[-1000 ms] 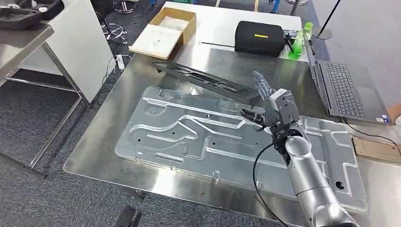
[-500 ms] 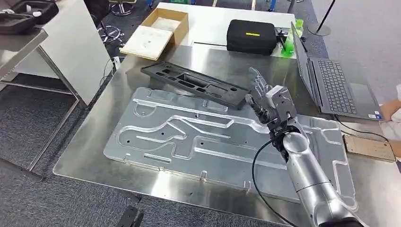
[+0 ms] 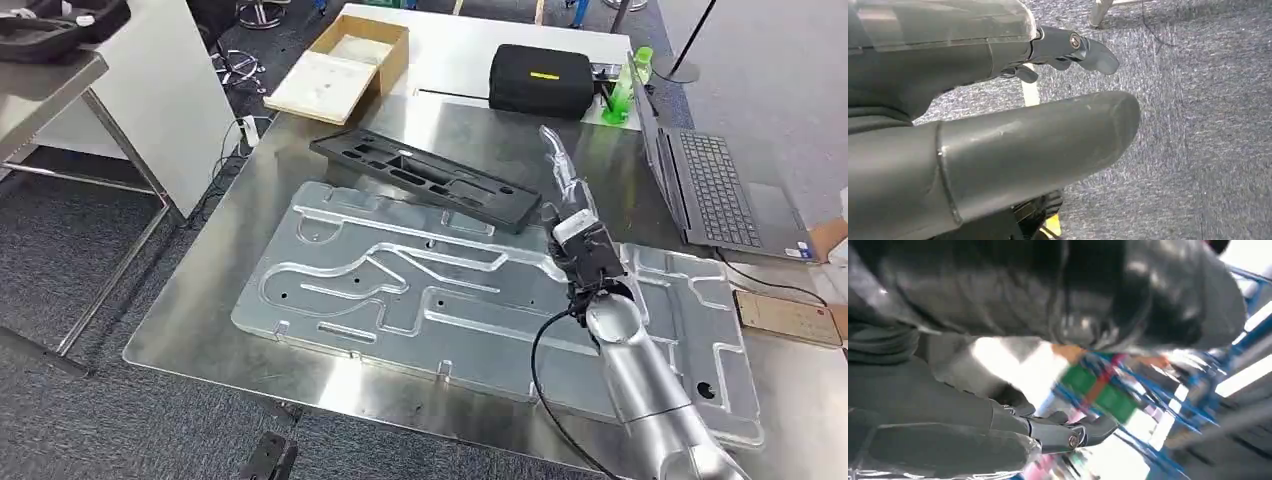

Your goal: Take the parts from the cabinet and place them on the table.

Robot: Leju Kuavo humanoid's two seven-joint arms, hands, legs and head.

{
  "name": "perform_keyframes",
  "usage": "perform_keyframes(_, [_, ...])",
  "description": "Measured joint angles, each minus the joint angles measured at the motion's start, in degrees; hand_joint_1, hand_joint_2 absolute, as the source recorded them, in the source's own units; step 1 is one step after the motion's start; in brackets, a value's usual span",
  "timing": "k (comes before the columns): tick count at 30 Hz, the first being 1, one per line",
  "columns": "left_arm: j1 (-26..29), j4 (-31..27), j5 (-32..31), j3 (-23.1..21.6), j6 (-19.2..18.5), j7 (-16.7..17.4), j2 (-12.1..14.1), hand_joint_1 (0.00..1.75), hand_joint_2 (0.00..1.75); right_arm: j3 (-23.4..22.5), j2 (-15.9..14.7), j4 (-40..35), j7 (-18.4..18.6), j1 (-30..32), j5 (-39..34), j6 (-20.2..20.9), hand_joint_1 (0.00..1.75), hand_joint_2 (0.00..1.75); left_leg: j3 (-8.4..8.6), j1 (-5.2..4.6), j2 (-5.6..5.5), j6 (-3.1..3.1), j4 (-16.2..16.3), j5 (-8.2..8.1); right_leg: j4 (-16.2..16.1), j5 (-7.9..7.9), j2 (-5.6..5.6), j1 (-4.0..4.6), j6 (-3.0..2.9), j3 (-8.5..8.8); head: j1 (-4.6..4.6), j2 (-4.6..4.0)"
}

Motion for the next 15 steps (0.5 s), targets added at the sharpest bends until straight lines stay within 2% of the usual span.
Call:
perform_keyframes(1, [-0.12,0.0,-0.02,0.0,0.11,0.04,0.0,0.0,0.0,0.71,0.09,-1.53,-0.55,0.38,2.56,-1.41,0.0,0.0,-0.25,-0.35,0.06,-0.42,0.19,-0.17,-1.18,-1.1,0.15,0.6,-0.18,0.56,0.0,0.0])
perform_keyframes(2, [-0.2,0.0,-0.07,0.0,0.15,0.18,0.02,0.0,0.0,1.84,0.61,-3.4,-1.01,1.12,5.36,-2.55,0.0,0.0,-0.27,-0.35,0.06,-0.71,0.22,-0.13,-1.31,-0.78,0.29,0.52,-0.8,0.42,-0.07,0.0])
perform_keyframes(4, [-0.22,0.0,-0.09,0.0,0.15,0.22,0.0,0.0,0.0,3.54,0.76,-5.51,-1.71,2.32,8.88,-4.85,0.0,0.0,-0.04,-0.27,0.06,-1.41,-0.15,0.01,-1.12,-0.94,0.38,0.95,-1.46,0.31,-0.04,0.0])
perform_keyframes(5, [-0.21,0.0,-0.13,0.0,0.15,0.24,0.0,0.0,0.0,4.12,0.79,-6.35,-1.75,2.76,10.34,-5.92,0.0,0.0,-0.05,-0.17,0.02,-1.73,-0.17,-0.05,-1.25,-0.84,0.34,0.82,-1.89,0.41,-0.02,0.0])
perform_keyframes(6, [-0.17,0.0,-0.24,0.0,0.22,0.35,0.02,0.0,0.0,5.2,1.09,-7.87,-1.77,3.24,12.84,-7.78,0.0,0.0,-0.27,0.04,-0.08,-2.12,0.5,-0.84,-1.66,-0.61,0.06,0.53,-2.48,0.58,-0.07,0.0])
perform_keyframes(7, [-0.18,0.0,-0.3,0.0,0.31,0.37,0.02,0.0,0.0,6.29,1.42,-9.7,-1.73,3.58,15.91,-9.81,0.0,0.0,-1.08,0.02,-0.06,-2.2,2.62,-2.44,-1.67,-0.63,-0.07,0.6,-2.79,0.62,-0.04,0.0])
perform_keyframes(8, [-0.21,0.0,-0.44,0.0,0.33,0.46,0.02,0.0,0.0,7.59,1.68,-11.36,-1.49,3.98,18.45,-12.5,0.0,0.0,-2.82,0.0,-0.06,-2.24,6.49,-4.69,-1.66,-0.72,-0.18,0.69,-3.22,0.61,-0.11,0.0])
perform_keyframes(10, [-0.16,0.0,-0.57,0.0,0.39,0.66,0.02,0.0,0.0,10.13,2.21,-13.46,-1.23,4.6,22.1,-15.36,0.0,0.0,-6.97,0.0,-0.06,-2.3,15.43,-8.54,-1.61,-0.83,-0.73,1.15,-3.58,0.66,-0.09,0.0])
perform_keyframes(11, [-0.11,0.0,-0.61,0.0,0.44,0.7,0.02,0.0,0.0,11.0,2.36,-13.98,-1.09,5.04,22.86,-15.99,0.0,0.0,-8.25,-0.01,-0.06,-2.27,17.88,-8.9,-1.55,-0.9,-1.01,1.38,-3.69,0.68,-0.09,0.0])
perform_keyframes(12, [0.0,0.0,-0.66,0.0,0.46,0.74,0.0,0.0,0.0,11.8,2.47,-14.57,-0.62,5.38,23.73,-16.75,0.0,0.0,-8.12,-0.02,-0.04,-2.15,17.43,-7.82,-1.48,-0.97,-1.43,1.54,-3.79,0.72,-0.07,0.0])
perform_keyframes(13, [0.09,0.0,-0.68,0.0,0.48,0.77,0.0,0.0,0.0,12.37,2.53,-14.92,-0.31,5.49,24.36,-17.25,0.0,0.0,-6.8,-0.02,0.01,-1.95,14.55,-5.81,-1.38,-1.04,-1.79,1.65,-3.87,0.74,-0.09,0.0])
perform_keyframes(14, [0.15,0.0,-0.68,0.0,0.52,0.79,0.0,0.0,0.0,13.01,2.69,-15.38,-0.2,5.47,24.81,-17.63,0.0,0.0,-4.18,-0.11,0.37,-1.63,9.27,-3.01,-1.27,-1.15,-2.16,1.75,-3.84,0.83,-0.09,0.0])
perform_keyframes(15, [0.1,0.0,-0.68,0.0,0.61,0.81,0.0,0.0,0.0,13.55,2.86,-15.84,-0.16,5.47,25.11,-17.97,0.0,0.0,-1.43,-0.38,1.8,-1.09,3.95,-0.71,-1.16,-1.31,-2.53,1.81,-3.73,0.95,-0.09,0.0])
